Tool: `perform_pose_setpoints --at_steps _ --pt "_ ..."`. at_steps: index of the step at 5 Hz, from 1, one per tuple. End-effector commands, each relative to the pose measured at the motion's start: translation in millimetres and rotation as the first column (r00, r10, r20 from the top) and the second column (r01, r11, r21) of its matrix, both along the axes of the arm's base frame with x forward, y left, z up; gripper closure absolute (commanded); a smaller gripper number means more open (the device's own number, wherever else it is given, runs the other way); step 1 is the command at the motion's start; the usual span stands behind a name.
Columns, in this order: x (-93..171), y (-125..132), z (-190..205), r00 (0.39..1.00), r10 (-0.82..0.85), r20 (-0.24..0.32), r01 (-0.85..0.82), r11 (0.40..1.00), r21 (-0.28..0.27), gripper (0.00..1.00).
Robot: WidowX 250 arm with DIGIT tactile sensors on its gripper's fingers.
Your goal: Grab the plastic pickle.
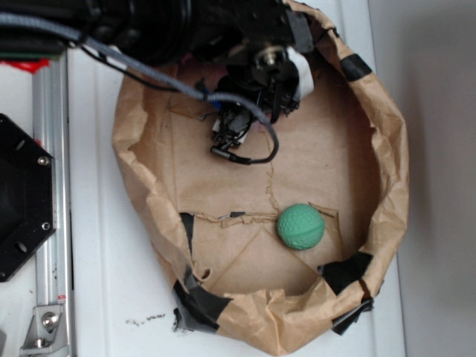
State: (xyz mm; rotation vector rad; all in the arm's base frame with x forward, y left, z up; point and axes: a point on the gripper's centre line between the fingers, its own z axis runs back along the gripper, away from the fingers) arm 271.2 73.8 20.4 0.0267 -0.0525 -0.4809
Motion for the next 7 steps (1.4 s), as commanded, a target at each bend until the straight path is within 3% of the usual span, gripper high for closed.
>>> perform_pose_setpoints --at_steps 1,2,3,4,5,7 --pt "4.2 6.3 18.7 0.997 0.031 0.07 -0.033 0.999 0.018 1.0" --pt "3.4 1.7 24.6 0.997 0.047 0.066 -0.049 0.999 0.016 1.0" --pt "3.0 -26.1 66.5 0.988 0.101 0.117 -0.096 0.994 -0.046 1.0" --pt "8.1 -44.9 101.1 0.959 0.276 0.063 -0.268 0.957 -0.114 1.0" --pt "4.5 -49.0 112.4 0.897 0.437 0.065 -0.429 0.897 -0.106 1.0" --pt "-1.8 -50.1 121.4 0.857 0.507 0.095 -0.492 0.858 -0.147 1.0"
